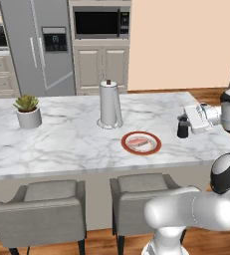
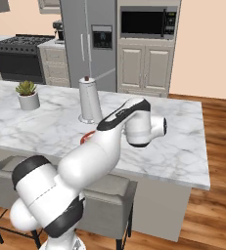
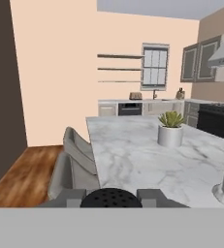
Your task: Retrieve the shaker from the cabinet and place it next the steak on a plate on the dining table.
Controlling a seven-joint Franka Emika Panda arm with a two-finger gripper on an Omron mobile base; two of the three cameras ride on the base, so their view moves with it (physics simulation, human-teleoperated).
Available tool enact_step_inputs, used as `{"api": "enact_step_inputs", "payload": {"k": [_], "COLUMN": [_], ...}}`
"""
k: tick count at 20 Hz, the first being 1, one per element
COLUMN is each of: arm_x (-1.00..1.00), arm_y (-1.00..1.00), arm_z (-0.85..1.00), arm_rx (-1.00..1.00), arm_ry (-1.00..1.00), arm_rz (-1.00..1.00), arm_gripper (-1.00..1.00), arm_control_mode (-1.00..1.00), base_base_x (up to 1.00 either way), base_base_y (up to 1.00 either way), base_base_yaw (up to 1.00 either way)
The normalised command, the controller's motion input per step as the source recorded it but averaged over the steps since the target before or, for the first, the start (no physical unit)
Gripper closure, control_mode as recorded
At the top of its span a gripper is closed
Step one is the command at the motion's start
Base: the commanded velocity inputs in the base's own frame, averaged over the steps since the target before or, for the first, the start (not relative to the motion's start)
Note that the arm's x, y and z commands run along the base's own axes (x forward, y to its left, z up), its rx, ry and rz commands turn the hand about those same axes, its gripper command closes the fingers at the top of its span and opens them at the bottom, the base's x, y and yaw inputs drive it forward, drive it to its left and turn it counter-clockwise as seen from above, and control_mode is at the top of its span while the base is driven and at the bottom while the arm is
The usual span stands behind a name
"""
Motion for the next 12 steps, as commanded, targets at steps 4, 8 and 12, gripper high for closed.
{"api": "enact_step_inputs", "payload": {"k": [4,8,12], "arm_x": [0.06,0.04,0.07], "arm_y": [-0.04,-0.01,0.00], "arm_z": [-0.19,-0.33,-0.47], "arm_rx": [0.00,0.00,0.00], "arm_ry": [0.00,0.00,0.00], "arm_rz": [0.00,0.00,0.00], "arm_gripper": [1.00,1.00,1.00], "arm_control_mode": [-1.00,-1.00,-1.00], "base_base_x": [0.00,0.00,0.00], "base_base_y": [0.00,0.00,0.00], "base_base_yaw": [0.00,0.00,0.00]}}
